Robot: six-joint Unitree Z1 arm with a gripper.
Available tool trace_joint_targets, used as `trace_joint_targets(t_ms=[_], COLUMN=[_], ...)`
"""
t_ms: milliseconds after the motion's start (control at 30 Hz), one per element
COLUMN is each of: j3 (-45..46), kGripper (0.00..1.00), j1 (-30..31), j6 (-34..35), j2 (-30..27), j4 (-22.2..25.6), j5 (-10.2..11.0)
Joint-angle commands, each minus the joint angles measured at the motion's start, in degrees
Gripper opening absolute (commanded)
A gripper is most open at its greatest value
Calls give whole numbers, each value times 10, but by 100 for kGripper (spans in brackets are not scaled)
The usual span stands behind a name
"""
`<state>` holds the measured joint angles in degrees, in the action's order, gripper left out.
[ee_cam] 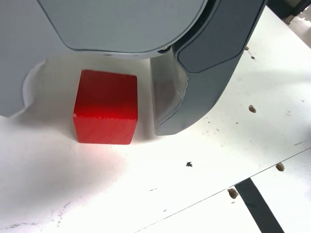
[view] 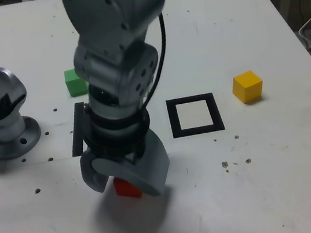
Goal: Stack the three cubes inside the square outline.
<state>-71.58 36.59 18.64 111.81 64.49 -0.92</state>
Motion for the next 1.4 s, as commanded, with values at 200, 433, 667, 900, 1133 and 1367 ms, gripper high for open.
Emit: trace_joint_targets(t_ms=[200,433,667,900,1133,1367], j3=[-1,3,2,-2,-21,-75], kGripper=[42,23,16,11,11,11], j1=[1,1,1,-1,-18,-58], j6=[47,58,59,53,37,-23], j2=[1,0,1,-1,-14,-29], j4=[-12,-10,-6,-6,5,53], j5=[20,27,24,23,23,22])
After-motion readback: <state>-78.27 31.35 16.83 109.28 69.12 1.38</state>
